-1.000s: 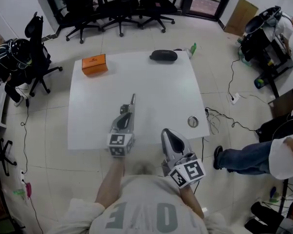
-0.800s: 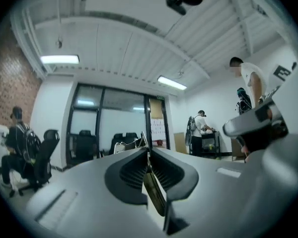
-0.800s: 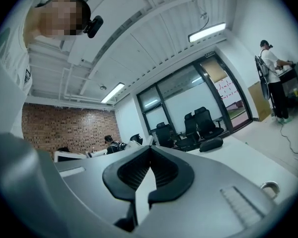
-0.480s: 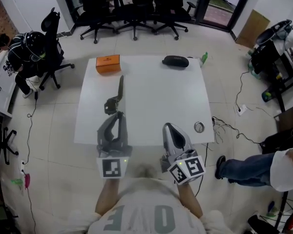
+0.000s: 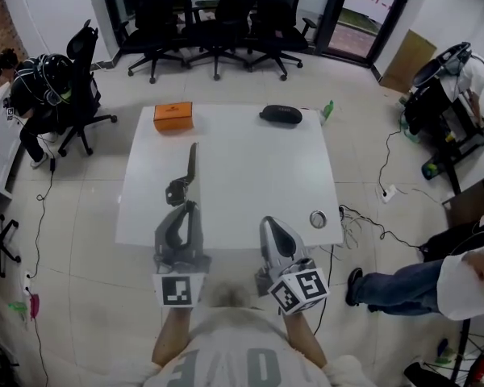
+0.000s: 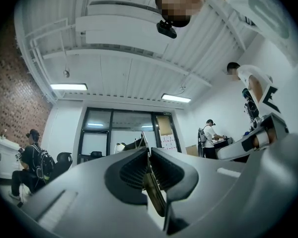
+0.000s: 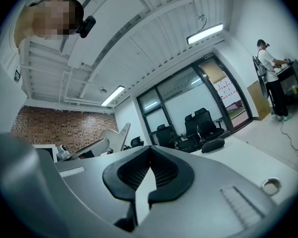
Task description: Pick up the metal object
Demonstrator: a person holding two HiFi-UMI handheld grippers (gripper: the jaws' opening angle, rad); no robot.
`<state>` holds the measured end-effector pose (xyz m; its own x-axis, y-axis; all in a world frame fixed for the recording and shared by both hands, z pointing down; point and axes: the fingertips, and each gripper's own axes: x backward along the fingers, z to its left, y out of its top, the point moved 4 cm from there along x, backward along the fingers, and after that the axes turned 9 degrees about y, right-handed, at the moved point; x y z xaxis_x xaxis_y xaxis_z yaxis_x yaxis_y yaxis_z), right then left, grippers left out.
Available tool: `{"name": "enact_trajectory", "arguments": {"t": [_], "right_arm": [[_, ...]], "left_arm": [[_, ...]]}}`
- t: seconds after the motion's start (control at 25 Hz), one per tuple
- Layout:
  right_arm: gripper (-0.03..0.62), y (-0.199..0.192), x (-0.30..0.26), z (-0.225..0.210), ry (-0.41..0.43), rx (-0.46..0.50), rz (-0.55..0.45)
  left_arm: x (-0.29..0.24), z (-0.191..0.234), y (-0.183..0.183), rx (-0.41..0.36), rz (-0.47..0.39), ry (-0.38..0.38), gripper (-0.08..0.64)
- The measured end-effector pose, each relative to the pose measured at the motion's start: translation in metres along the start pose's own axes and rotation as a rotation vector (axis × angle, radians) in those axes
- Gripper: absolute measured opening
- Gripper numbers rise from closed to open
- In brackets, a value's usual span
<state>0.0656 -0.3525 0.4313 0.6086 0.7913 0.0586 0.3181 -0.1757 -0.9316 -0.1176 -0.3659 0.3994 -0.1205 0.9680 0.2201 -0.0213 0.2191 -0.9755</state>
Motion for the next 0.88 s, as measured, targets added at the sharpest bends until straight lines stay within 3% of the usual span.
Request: {"name": "enact_trajectory", "arguments": {"t": [0.4,0.64,0.88], "right_arm": [[0.011,-0.017,0.025,0.011,-0.073,-0.008,0.030],[0.011,-0.018,0.037,0.040,-0.027,0.024,-0.004],[0.011,-0.031,0.107,0.092,0.047,0.055,-0.034]], "left_arm": [[0.034,0.003,-0.003,0.069,0.018,-0.041,0.020],[0.073,0.019,0.006,0.068,0.007,-0.001,0.020],[0.154,0.017,0.029,0.005,-0.030,0.038,0.020]]}}
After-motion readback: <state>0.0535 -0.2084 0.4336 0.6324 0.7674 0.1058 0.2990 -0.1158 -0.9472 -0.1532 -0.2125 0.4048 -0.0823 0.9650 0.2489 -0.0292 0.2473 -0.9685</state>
